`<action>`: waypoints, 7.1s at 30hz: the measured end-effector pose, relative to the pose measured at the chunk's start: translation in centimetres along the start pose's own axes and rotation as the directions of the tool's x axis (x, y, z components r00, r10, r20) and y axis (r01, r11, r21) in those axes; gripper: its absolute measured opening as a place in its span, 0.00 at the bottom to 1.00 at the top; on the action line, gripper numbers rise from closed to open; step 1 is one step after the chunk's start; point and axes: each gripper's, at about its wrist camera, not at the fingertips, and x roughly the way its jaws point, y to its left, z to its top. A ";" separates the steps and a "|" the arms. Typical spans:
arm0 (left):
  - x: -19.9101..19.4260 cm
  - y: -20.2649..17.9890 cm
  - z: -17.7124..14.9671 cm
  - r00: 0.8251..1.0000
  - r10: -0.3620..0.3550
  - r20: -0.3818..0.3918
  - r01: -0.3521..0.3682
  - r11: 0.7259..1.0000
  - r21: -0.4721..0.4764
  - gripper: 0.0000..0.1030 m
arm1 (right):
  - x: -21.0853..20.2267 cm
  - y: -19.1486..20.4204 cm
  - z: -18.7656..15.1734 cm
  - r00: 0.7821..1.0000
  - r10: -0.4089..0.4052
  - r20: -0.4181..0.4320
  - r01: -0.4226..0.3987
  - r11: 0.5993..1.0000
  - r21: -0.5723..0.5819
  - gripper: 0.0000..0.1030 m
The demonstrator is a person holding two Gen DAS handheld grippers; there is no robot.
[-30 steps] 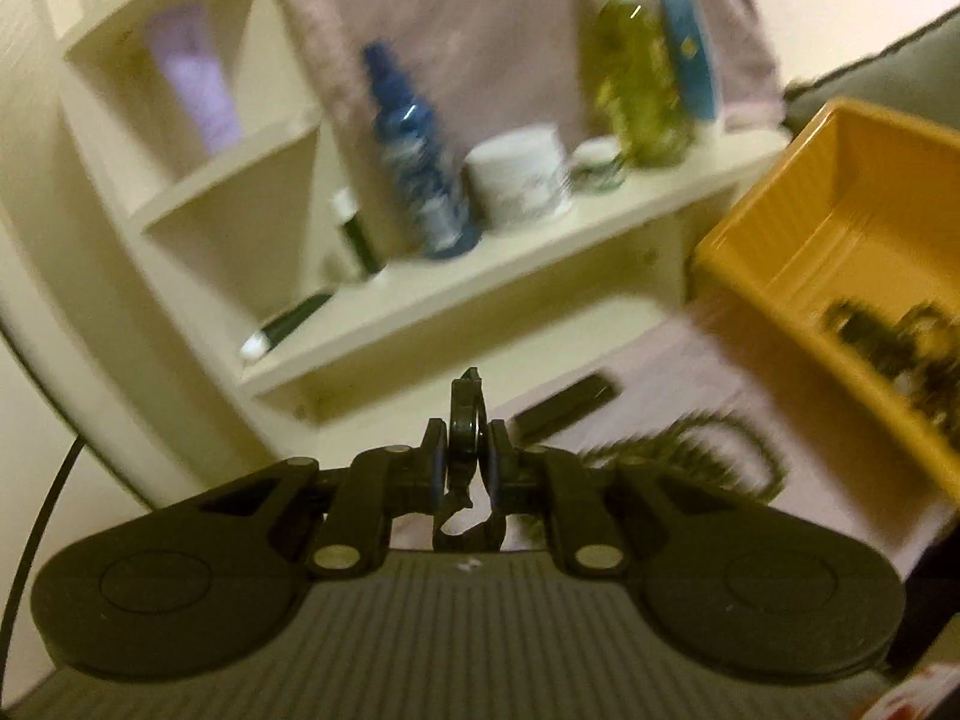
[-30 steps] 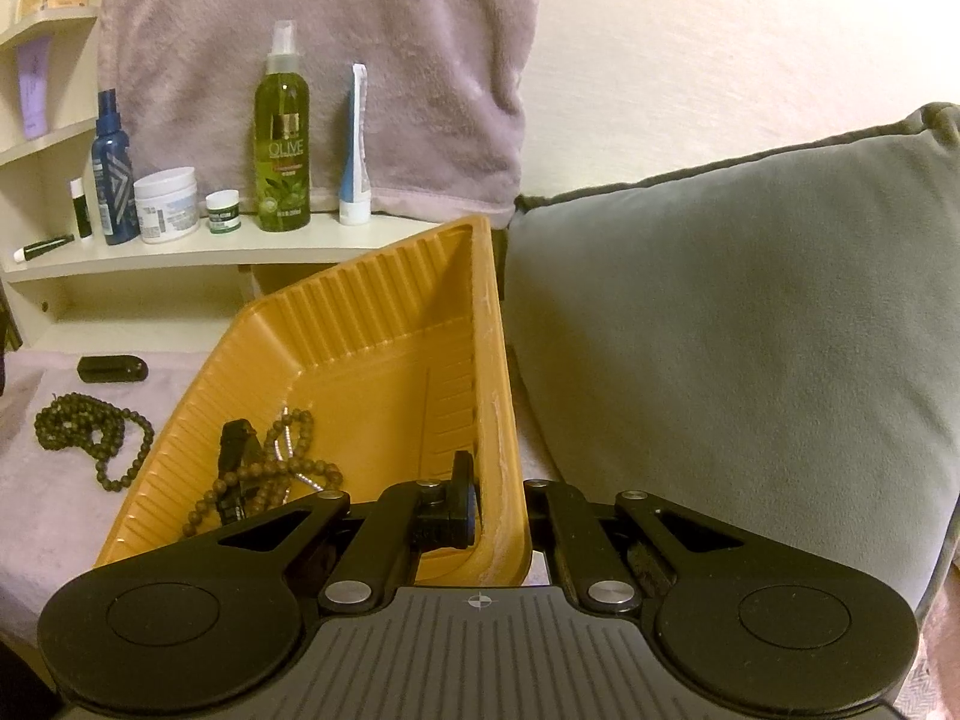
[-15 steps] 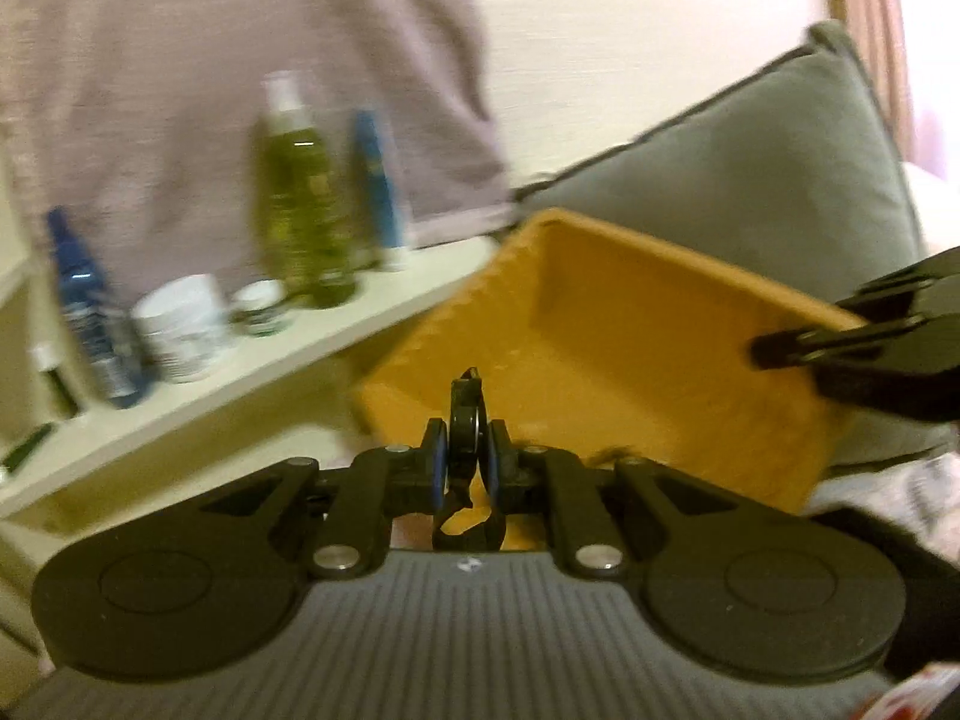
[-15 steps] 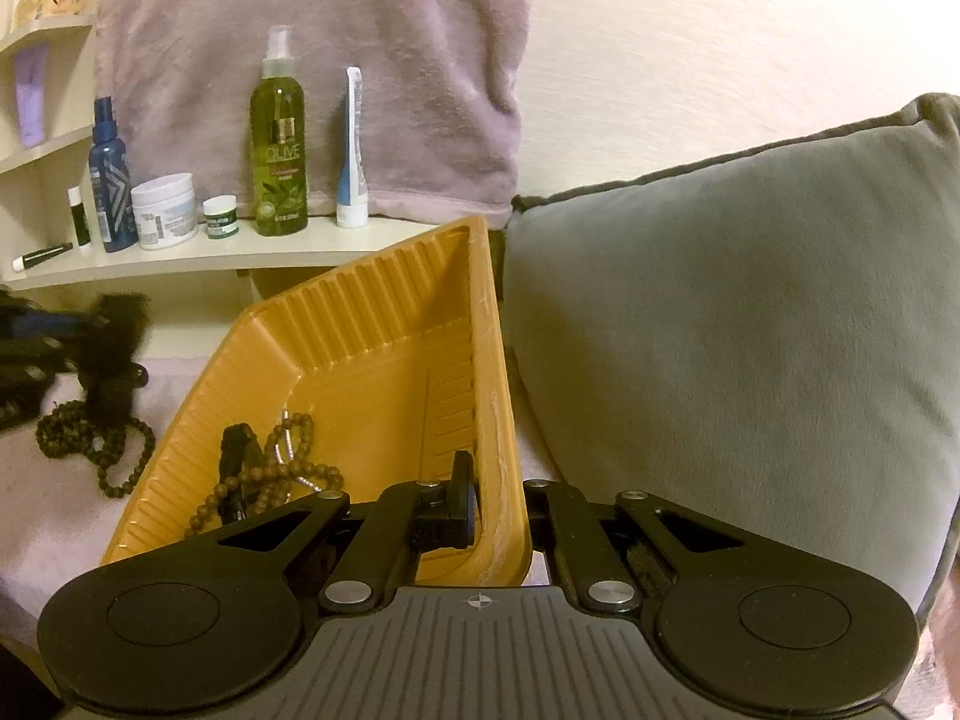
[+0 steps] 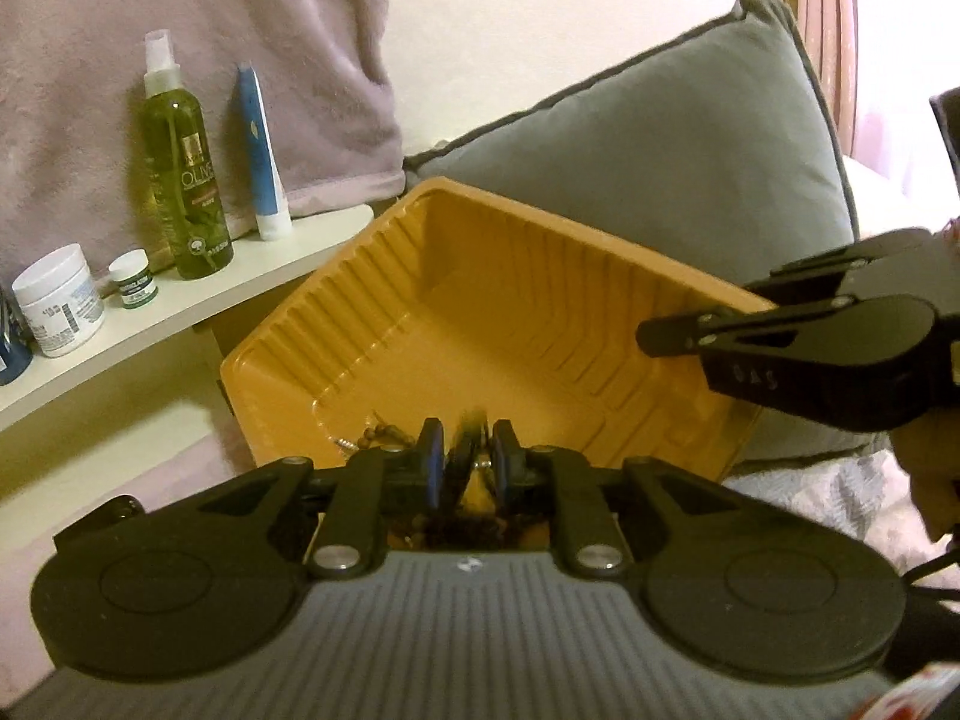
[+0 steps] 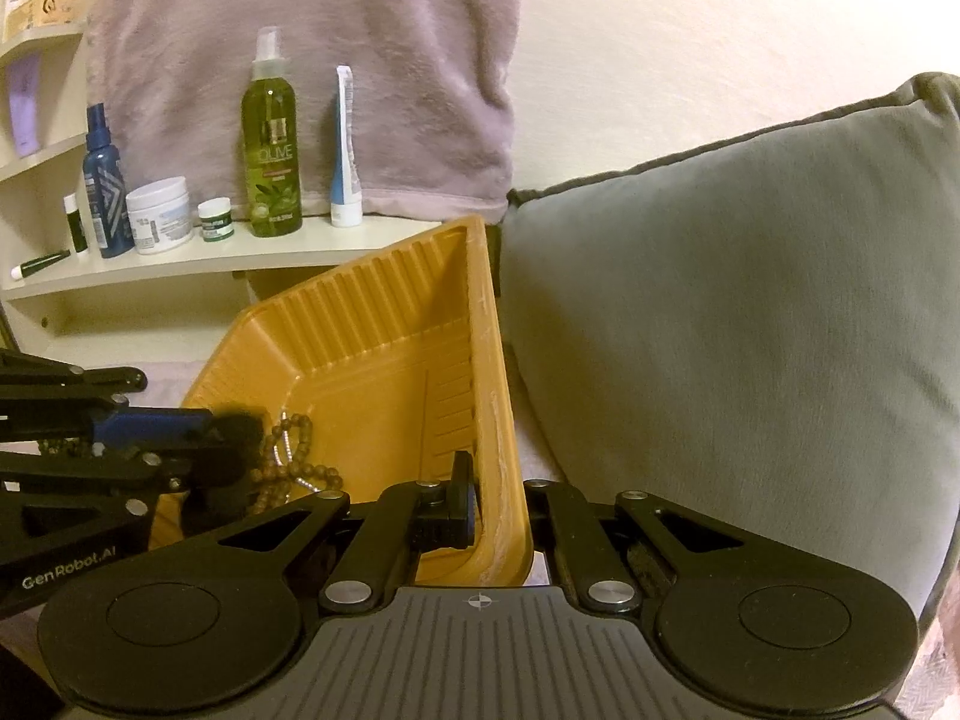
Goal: Organize jewelry
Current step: 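Carry the black bracelet into the orange tray and release it, then move the open left tool back over the remaining jewelry, then grasp the long dark bead necklace with the left tool, then lift the necklace over the orange tray and open the left tool, then grasp the black case on the towel with the left tool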
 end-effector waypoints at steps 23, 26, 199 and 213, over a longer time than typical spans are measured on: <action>-7.4 9.8 -7.6 0.901 0.425 -0.087 -0.433 0.864 -0.256 0.37 | -0.2 0.2 -0.3 1.000 -0.007 0.004 0.007 1.000 -0.003 0.04; -7.8 10.8 -8.7 0.886 0.452 -0.105 -0.463 0.845 -0.267 0.39 | -0.3 0.3 -0.3 1.000 -0.008 0.003 0.008 1.000 -0.007 0.04; 4.3 21.9 -7.1 0.960 0.216 -0.177 -0.191 0.970 0.148 0.47 | 1.1 -1.1 -0.7 0.999 -0.001 -0.051 0.001 1.000 0.007 0.04; 2.5 19.6 -7.3 0.950 0.186 -0.252 -0.179 0.983 0.050 0.23 | 0.8 -1.0 -0.6 0.999 0.005 -0.039 -0.005 1.000 0.005 0.04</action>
